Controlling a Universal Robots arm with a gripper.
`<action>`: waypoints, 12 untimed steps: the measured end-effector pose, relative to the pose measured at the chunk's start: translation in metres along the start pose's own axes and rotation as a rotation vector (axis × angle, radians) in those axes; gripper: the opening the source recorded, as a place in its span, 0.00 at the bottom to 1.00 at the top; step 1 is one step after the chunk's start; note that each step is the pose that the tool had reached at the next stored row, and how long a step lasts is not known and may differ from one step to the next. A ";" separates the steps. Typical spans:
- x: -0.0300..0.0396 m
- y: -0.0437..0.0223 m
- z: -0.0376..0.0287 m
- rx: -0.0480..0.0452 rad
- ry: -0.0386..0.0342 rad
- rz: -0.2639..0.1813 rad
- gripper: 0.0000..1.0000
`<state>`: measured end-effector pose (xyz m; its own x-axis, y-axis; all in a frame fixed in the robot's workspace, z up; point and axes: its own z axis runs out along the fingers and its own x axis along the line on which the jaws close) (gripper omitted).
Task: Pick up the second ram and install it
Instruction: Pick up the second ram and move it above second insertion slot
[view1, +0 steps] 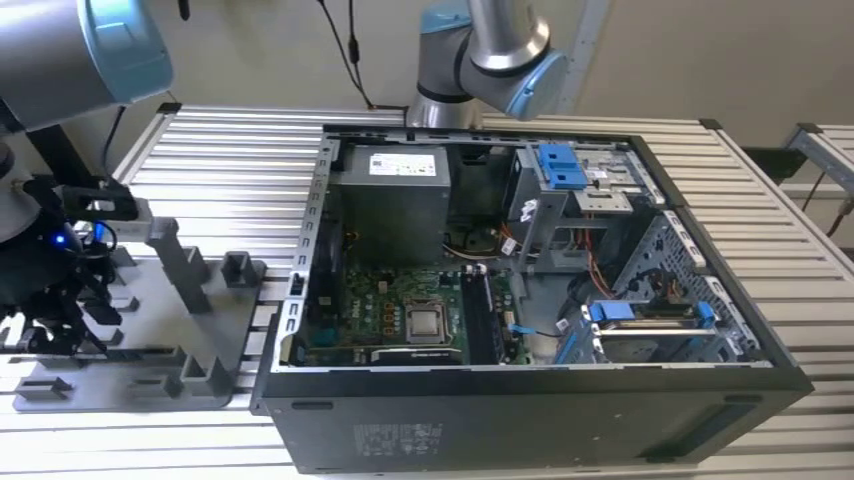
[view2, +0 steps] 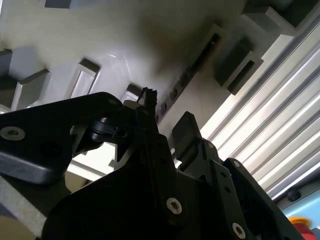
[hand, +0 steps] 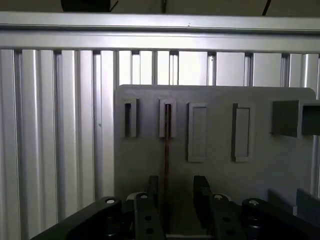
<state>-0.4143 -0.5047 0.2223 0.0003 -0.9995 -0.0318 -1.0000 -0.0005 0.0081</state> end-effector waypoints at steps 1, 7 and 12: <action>0.0004 0.0001 0.0014 0.0001 0.0000 -0.005 0.42; 0.0014 0.0006 0.0092 0.0011 0.0000 -0.013 0.42; 0.0020 0.0006 0.0150 0.0014 0.0000 -0.019 0.42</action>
<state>-0.4150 -0.5061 0.2072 0.0190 -0.9993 -0.0319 -0.9998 -0.0192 0.0061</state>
